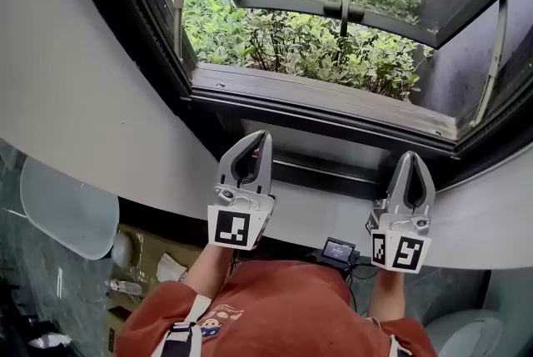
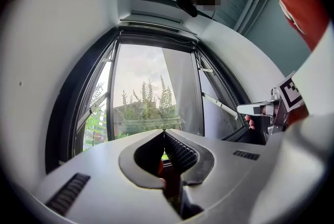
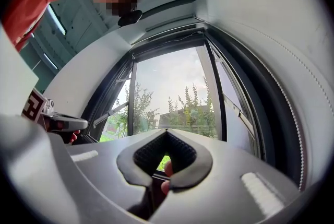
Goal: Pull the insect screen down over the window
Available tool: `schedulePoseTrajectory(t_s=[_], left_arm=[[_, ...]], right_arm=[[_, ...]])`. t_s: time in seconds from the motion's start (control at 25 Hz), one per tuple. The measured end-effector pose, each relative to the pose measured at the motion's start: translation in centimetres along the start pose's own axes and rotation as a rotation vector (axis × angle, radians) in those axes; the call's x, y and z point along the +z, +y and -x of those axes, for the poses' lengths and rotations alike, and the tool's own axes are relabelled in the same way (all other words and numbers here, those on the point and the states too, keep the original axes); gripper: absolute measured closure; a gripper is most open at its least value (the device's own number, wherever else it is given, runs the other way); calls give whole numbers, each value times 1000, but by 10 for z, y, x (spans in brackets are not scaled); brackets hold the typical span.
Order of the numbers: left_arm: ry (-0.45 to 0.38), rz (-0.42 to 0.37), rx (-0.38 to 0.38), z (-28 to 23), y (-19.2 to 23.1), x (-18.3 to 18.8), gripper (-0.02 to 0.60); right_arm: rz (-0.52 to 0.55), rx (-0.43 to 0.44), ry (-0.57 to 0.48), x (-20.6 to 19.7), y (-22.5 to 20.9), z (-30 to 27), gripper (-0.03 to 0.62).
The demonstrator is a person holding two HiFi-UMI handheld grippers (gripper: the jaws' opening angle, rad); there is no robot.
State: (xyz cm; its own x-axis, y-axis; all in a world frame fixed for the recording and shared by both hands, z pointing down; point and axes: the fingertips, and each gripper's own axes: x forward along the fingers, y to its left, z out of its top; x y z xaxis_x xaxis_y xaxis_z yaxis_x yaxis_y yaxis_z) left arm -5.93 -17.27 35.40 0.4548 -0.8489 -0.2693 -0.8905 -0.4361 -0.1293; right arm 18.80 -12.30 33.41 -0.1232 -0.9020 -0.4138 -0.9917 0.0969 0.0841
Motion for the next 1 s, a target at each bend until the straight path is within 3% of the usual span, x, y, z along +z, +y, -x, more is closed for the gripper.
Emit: schedulePoseTrajectory(t_s=[0.36, 1.0], left_arm=[[-51, -22, 6, -9, 6, 21, 575], [-215, -95, 17, -31, 17, 88, 575]], right_arm=[[32, 15, -68, 23, 0, -14, 583], [117, 51, -226, 80, 1, -42, 583]])
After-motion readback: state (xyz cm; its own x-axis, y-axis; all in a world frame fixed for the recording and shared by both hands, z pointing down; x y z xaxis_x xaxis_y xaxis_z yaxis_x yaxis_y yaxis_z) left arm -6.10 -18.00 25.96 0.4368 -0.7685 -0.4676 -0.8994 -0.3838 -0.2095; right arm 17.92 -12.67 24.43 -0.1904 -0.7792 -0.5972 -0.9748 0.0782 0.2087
